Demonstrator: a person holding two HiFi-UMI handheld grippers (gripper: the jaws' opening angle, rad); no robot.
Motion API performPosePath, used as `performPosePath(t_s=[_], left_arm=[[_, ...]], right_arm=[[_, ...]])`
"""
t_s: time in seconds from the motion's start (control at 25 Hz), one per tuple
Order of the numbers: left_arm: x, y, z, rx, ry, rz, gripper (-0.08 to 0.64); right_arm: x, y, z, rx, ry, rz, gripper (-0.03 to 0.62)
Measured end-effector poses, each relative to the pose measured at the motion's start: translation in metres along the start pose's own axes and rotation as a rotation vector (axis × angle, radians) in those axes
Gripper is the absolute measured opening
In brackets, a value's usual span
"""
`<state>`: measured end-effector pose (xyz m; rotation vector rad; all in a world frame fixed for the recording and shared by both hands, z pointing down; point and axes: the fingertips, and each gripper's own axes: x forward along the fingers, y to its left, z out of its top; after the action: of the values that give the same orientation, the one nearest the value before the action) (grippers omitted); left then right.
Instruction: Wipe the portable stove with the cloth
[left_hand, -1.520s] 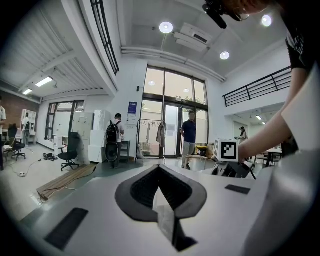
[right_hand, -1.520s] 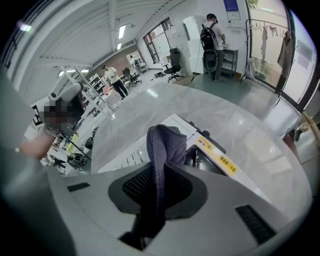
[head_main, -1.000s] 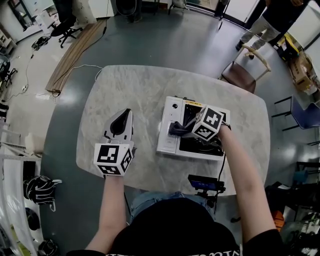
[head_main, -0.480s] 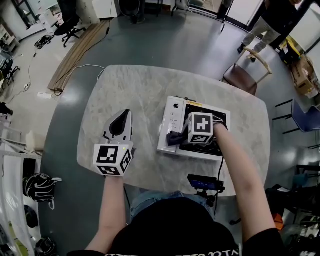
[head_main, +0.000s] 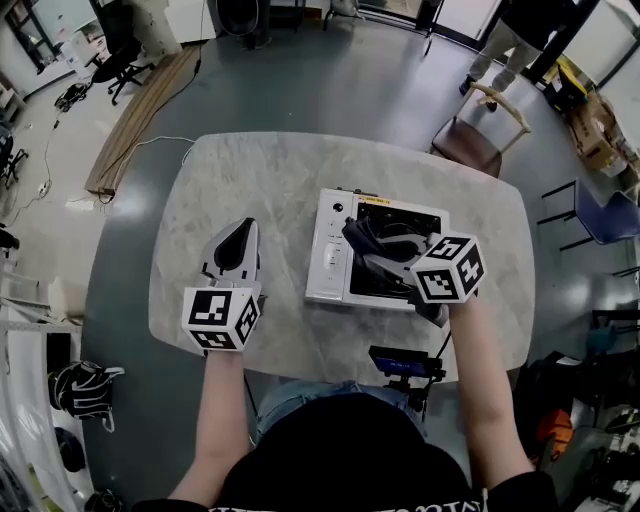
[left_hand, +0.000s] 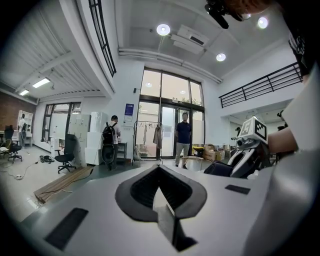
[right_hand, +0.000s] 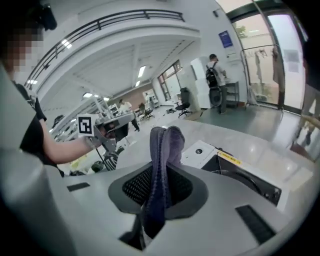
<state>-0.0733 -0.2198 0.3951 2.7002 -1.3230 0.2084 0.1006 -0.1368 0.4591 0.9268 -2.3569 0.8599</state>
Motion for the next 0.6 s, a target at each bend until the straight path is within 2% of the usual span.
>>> performPosePath(t_s=[0.24, 0.4, 0.6], left_arm=[[0.007, -0.013, -0.002, 0.013, 0.014, -0.062, 0.011], [0.008, -0.022, -0.007, 0.02, 0.031, -0.105, 0.011], [0.009, -0.035, -0.015, 0.037, 0.053, -0.171, 0.011]], right_arm=[[-0.016, -0.007, -0.027, 0.24, -0.095, -0.169, 0.071], [-0.025, -0.017, -0.044, 0.484, -0.205, -0.286, 0.071], [-0.041, -0.024, -0.061, 0.853, -0.449, -0.473, 0.071]])
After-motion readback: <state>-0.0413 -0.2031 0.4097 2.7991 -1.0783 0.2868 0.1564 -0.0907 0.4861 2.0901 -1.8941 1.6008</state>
